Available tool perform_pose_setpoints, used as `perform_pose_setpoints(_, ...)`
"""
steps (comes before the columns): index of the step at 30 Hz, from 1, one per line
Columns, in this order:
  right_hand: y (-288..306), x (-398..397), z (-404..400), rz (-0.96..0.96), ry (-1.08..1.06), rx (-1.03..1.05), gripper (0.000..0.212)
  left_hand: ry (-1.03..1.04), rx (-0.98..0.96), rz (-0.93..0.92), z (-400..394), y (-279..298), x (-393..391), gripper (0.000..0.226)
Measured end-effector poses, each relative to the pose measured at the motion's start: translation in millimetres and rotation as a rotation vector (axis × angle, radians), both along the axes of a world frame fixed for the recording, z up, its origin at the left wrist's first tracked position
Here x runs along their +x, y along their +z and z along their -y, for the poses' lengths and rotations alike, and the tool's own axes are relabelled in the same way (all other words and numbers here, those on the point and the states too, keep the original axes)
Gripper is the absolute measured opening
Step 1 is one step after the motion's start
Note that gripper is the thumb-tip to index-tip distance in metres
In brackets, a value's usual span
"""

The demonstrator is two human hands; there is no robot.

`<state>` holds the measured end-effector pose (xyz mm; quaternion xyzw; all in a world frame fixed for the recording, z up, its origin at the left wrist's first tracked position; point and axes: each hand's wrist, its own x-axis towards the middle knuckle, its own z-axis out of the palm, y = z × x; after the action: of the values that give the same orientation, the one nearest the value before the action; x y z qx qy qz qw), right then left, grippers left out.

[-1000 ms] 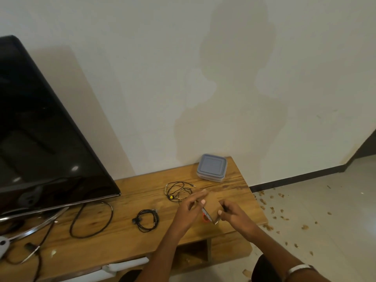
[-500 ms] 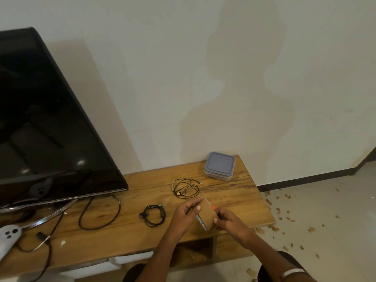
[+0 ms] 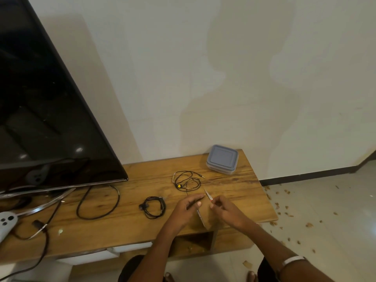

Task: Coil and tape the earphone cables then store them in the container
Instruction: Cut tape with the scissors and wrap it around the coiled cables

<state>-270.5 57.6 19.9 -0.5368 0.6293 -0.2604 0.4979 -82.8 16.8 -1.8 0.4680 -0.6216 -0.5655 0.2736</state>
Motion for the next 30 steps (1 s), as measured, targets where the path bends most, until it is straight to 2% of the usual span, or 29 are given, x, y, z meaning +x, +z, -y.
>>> perform_pose_setpoints(3,2.6,2.1,19.4,-0.142,-0.036,-0.142,0.016,0.031,0.015,-0.048,0.3,1.6,0.1,0.026)
perform_pose_setpoints(6,10.2,4.4,38.7,-0.312,0.113,-0.231,0.028,0.057,0.054,-0.11,-0.8,1.8,1.5,0.02)
perform_pose_setpoints(15,32.3,7.5,73.6,-0.602,0.492,-0.249,0.017,0.016,0.091,-0.086,-1.2,2.5,-9.3,0.042)
perform_pose_setpoints(26,26.3,7.9,72.2,-0.791,0.613,-0.429,0.017,0.002,0.095,-0.096,1.8,0.1,-10.4,0.045)
perform_pose_setpoints(30,20.7,7.9,67.4,-0.909,0.662,-0.532,0.026,0.013,0.089,-0.097,2.2,0.4,-10.7,0.044)
